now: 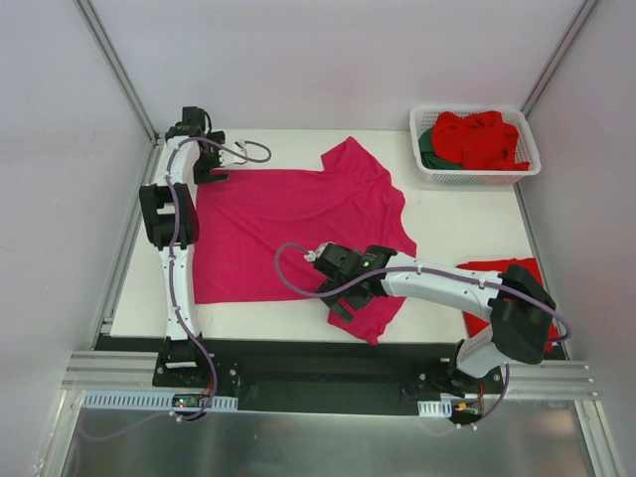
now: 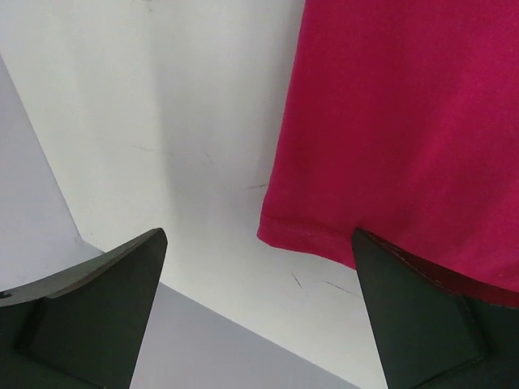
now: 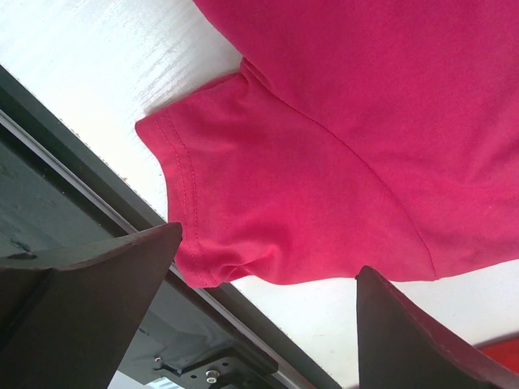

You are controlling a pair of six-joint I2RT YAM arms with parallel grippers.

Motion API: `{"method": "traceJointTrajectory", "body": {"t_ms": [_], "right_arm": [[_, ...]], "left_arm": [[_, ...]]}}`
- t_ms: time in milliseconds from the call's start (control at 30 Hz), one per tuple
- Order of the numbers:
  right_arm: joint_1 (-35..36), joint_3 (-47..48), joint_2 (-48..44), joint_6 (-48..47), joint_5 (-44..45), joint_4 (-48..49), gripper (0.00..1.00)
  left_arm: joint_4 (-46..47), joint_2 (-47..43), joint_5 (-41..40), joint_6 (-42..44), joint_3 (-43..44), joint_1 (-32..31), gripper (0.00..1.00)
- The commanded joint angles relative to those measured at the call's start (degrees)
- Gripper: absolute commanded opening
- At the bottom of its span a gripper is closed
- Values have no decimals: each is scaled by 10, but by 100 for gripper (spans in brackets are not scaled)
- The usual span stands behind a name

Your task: Fold and stack the t-shirts

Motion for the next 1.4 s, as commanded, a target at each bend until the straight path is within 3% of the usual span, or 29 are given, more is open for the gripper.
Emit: {"method": "traceJointTrajectory", "body": {"t_ms": [0,500,700,1033,1133,1200,1267,1367], "right_arm": [[0,18,-2,15,5,-25,96],[0,11,-5,23,7,-29,96],[-2,-4,-11,27,18,-12,96],[-1,-7,-5,-4,26,35,96],[0,-13,2,-15,15,38,97],[7,-18,-3,-17,6,27,98],[23,-22,-12,-15,12,1,98],[46,-24,-30,-7,34,-42,99]], "left_arm": [[4,17,-8,3,16,-1,99],[82,43,-35,34,32,0,99],[87,-17,-19,-29,-10,-6,99],[86,-339,14,-145,-249,-17,99],[61,-454,34,-158,-358,-26,99],[44,-530,21,-128,-486,-37,100],[6,-576,14,-113,-608,-46,99],[-71,-644,33,-111,-719,-46,99]]}}
